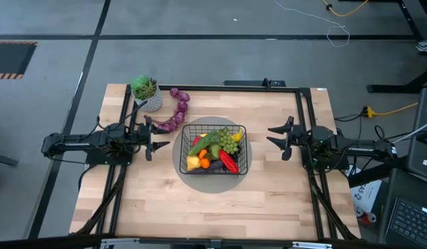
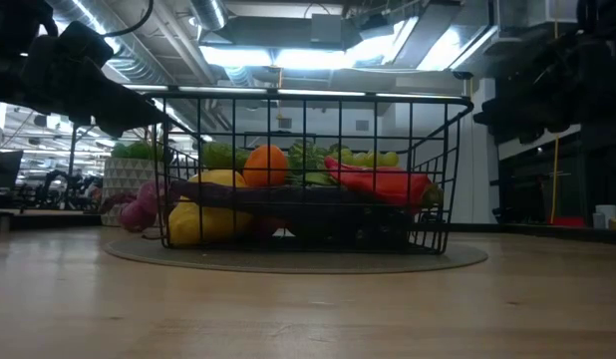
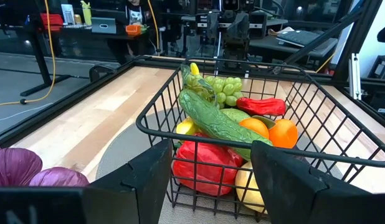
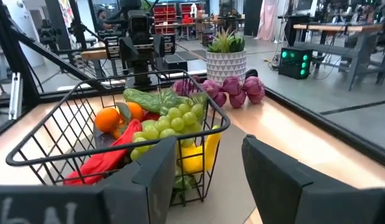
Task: Build produce basket
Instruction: Put the purple garlic into the black wire basket
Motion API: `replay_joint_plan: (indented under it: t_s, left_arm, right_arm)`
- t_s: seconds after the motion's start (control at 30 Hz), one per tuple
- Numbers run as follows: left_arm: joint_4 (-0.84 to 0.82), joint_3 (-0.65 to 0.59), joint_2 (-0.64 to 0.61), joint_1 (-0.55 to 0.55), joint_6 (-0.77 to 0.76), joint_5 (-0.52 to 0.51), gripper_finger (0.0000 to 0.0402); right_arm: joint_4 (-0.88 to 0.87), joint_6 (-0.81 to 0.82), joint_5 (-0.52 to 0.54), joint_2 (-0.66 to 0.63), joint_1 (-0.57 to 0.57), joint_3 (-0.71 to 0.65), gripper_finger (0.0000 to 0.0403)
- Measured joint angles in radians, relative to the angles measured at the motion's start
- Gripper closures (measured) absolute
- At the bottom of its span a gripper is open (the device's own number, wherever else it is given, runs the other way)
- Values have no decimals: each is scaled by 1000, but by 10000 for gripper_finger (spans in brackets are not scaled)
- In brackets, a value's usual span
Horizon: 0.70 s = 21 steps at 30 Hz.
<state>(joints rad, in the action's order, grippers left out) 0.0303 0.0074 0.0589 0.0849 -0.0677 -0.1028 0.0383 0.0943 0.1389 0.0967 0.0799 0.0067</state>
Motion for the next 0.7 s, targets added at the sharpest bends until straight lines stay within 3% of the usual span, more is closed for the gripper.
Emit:
replay_joint_plan:
  t_s: [0.7]
  left_arm:
    - [0,0,0,0,0,0,188]
  right_arm:
    - [0,-49,0,0,0,0,219]
